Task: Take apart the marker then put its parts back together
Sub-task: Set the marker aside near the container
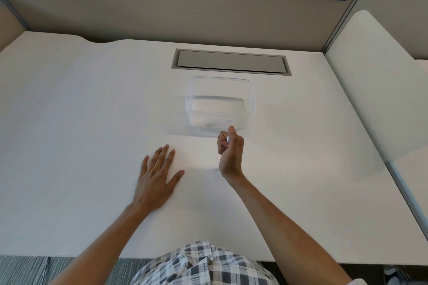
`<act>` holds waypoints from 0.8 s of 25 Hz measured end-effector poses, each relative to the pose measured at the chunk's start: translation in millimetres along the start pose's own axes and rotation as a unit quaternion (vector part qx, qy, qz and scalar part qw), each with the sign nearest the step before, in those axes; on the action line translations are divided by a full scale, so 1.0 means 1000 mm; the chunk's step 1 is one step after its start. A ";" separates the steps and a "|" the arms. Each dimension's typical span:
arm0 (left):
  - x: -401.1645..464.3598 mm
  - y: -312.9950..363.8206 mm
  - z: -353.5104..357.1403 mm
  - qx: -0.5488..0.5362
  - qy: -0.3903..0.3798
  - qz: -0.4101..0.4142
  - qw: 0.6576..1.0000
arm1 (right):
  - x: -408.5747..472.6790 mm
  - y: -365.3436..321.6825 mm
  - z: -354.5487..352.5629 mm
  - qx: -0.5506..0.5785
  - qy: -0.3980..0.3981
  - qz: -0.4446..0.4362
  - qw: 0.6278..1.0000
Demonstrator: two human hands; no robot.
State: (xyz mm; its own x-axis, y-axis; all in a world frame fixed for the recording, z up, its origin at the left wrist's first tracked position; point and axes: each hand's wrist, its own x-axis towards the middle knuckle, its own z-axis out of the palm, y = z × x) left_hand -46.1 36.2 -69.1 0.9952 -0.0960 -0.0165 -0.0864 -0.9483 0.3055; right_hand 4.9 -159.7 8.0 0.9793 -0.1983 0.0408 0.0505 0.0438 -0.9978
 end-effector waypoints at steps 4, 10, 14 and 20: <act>0.000 0.000 0.002 0.000 0.007 0.000 1.000 | -0.001 0.003 0.000 -0.009 -0.008 -0.011 1.000; 0.000 0.000 0.004 0.001 0.015 -0.003 1.000 | -0.002 0.007 0.001 -0.012 -0.013 -0.021 1.000; 0.000 0.000 0.004 -0.001 0.018 -0.004 1.000 | -0.004 0.009 0.003 -0.028 -0.009 -0.038 0.999; 0.000 -0.001 0.005 -0.006 0.021 -0.004 1.000 | -0.006 0.010 0.004 -0.034 0.005 -0.051 0.998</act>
State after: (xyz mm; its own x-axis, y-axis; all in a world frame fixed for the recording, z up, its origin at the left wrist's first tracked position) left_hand -46.1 35.5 -74.6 0.9969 -0.0755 0.0200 -0.0779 -0.9450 0.3176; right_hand 0.1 -154.4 -2.4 0.9678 -0.2078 0.1418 0.1355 -0.0442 -0.9898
